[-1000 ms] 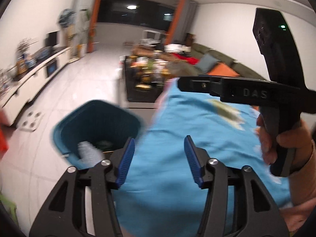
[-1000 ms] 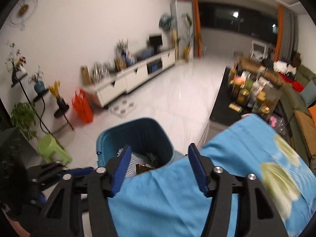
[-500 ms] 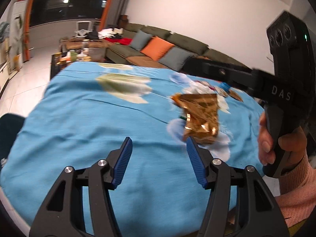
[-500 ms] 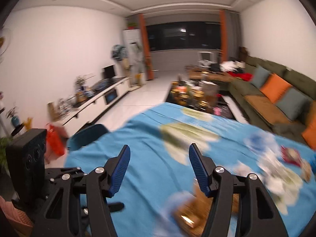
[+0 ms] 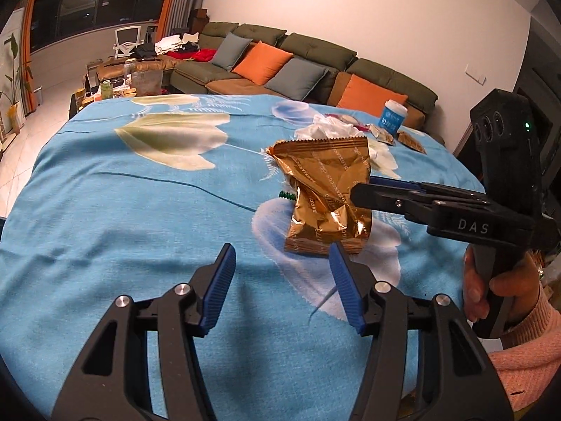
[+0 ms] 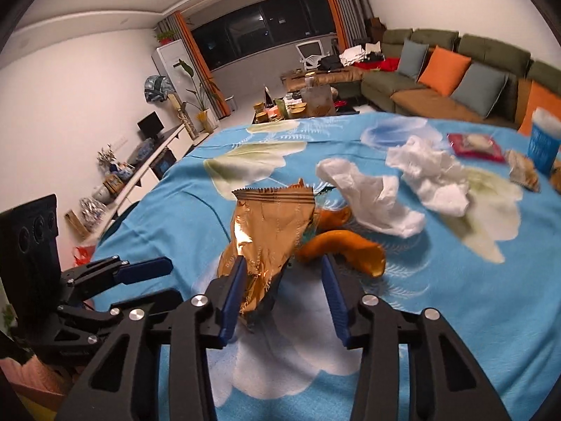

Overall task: Collect trash
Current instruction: 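Grasp a gold foil bag with the right tool while the left tool grasps a clear green wrapper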

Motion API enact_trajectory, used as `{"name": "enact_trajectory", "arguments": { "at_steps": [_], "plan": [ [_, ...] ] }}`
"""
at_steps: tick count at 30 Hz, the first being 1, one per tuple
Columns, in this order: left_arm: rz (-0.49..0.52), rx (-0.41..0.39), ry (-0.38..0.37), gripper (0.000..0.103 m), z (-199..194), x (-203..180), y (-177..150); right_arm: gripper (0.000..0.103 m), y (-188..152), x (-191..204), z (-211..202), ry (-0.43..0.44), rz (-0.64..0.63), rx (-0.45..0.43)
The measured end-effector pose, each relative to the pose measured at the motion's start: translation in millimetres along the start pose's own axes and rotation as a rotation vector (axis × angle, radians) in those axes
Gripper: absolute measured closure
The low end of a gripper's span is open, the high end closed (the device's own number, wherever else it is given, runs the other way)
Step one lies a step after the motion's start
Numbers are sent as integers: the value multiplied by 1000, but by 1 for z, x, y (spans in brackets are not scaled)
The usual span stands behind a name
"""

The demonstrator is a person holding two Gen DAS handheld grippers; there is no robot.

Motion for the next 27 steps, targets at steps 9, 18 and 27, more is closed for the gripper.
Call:
{"name": "enact_trajectory", "arguments": {
  "at_steps": [9, 18, 27],
  "plan": [
    [7, 13, -2, 50, 5, 0, 6, 102, 5, -8, 0, 113, 68, -2],
    [43, 31, -62, 53, 18, -17, 19, 102, 25, -23, -47, 93, 68, -152],
    [35, 54, -3, 53, 51, -10, 48, 102, 24, -56, -62, 74, 135, -202]
  ]
}}
Point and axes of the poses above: each gripper's, at about its wrist camera, not at the fingertips, and z roughly the way its jaws point, x to its left, y to its top, the point moved 3 cm from there along z, roughly the way its jaws point, and after that the axes turned 1 degree about -x, right-handed, at the moved point
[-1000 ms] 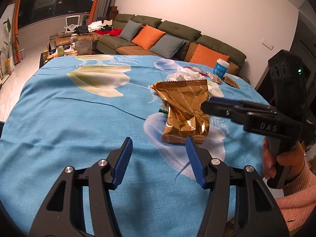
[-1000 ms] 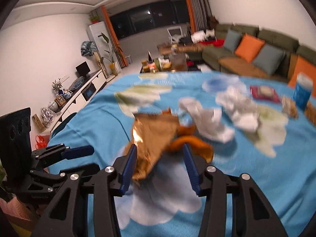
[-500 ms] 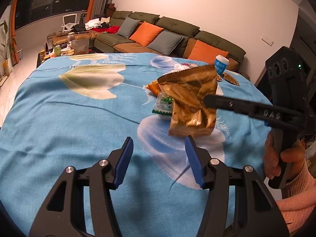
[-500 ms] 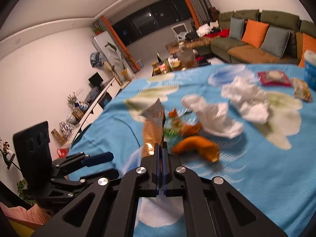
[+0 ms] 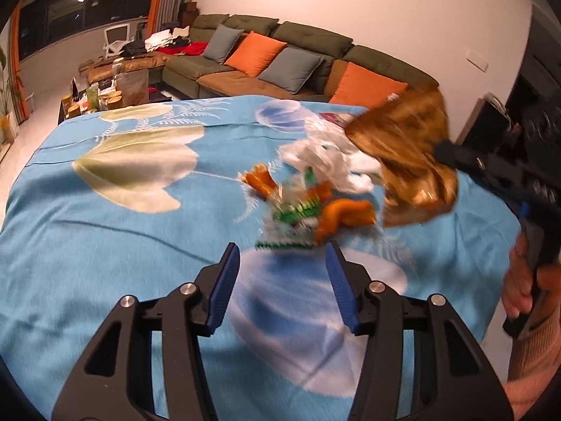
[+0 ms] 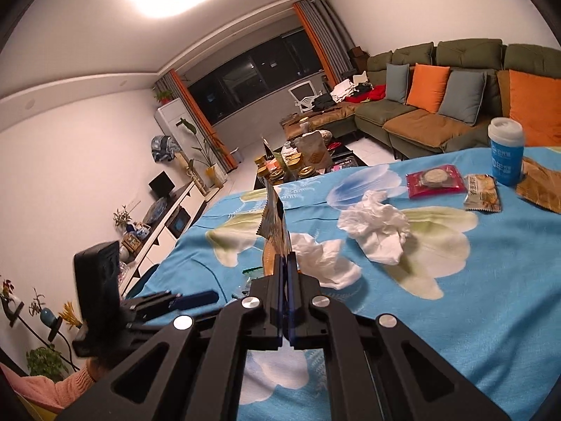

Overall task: Collect trash
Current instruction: 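Grasp a gold foil bag with the right tool while the left tool grasps a clear green wrapper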

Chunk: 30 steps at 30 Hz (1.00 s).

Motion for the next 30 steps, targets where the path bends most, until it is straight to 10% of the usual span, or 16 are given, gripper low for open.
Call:
{"name": "enact_trajectory", "arguments": {
  "at_steps": [13, 30],
  "plan": [
    [-25, 97, -24, 66, 42, 8, 23, 102, 1, -4, 10, 38, 16, 13],
    [-15, 27, -16, 82, -1, 1, 0, 102, 4, 17, 19, 79, -10, 18]
  ]
}}
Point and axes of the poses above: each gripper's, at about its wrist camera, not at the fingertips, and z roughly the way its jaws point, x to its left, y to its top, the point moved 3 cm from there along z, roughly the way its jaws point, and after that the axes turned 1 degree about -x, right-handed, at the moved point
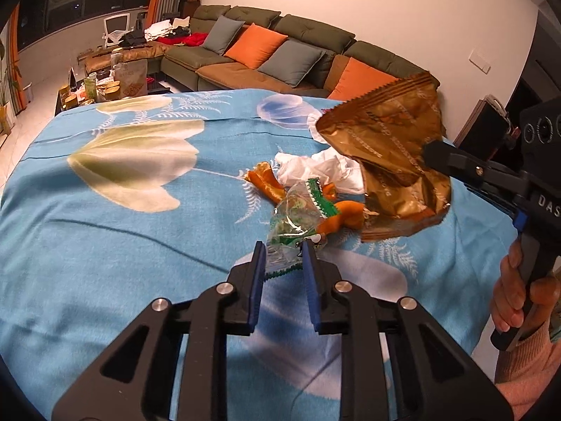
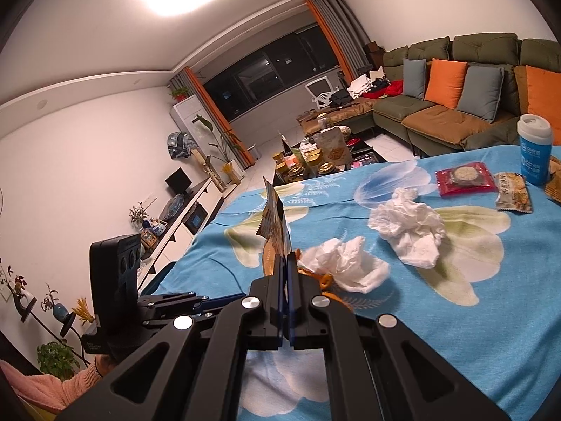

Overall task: Collect trash
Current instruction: 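Grasp a gold foil bag with the right tool while the left tool grasps a clear green wrapper, then carry the wrapper and gold bag over the teal bin and open both tools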

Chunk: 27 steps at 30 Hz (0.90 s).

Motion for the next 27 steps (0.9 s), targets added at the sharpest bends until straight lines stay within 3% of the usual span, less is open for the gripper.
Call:
{"name": "enact_trajectory", "arguments": {
  "at_steps": [10, 27],
  "plan": [
    [-27, -60, 53, 82, -42, 19, -9, 102, 1, 19, 12, 36, -25, 17],
    [-146, -140, 193, 82, -116, 79, -38, 102, -3, 77, 62, 174, -90, 107]
  ]
}}
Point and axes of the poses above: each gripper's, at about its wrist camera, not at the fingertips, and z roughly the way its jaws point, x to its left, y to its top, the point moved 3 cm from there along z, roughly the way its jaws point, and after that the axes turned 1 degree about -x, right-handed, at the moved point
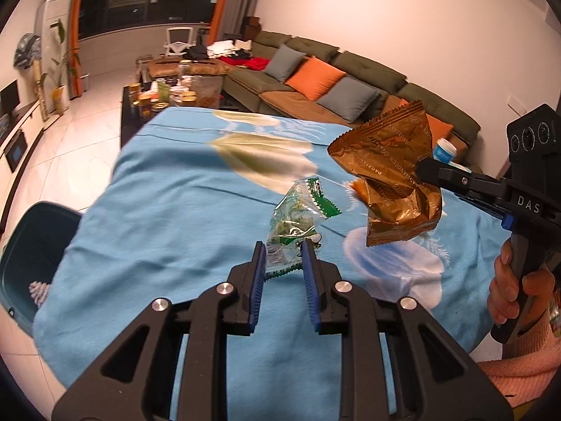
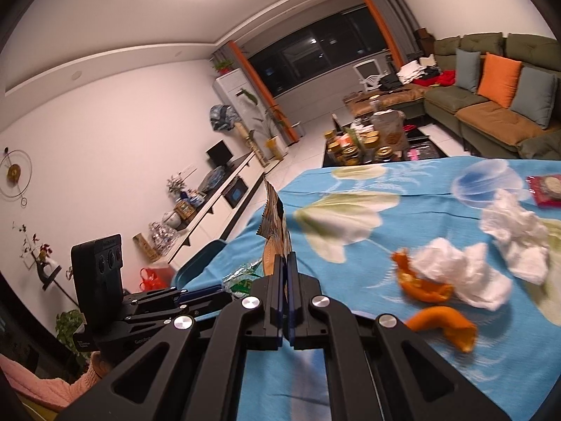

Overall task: Collect trash
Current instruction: 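Carry the wrapper and gold bag over the teal bin and open both tools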

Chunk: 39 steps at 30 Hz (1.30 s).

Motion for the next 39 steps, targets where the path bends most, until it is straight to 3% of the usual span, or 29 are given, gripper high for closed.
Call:
{"name": "enact_trajectory", "arguments": {
  "at_steps": [20, 39],
  "plan": [
    [-174, -121, 217, 82, -79, 112, -5, 102, 16, 82, 97, 188, -79, 140],
    [-337, -142, 375, 82, -114, 214, -28, 102, 21, 148, 190, 242, -153, 245]
  ]
}}
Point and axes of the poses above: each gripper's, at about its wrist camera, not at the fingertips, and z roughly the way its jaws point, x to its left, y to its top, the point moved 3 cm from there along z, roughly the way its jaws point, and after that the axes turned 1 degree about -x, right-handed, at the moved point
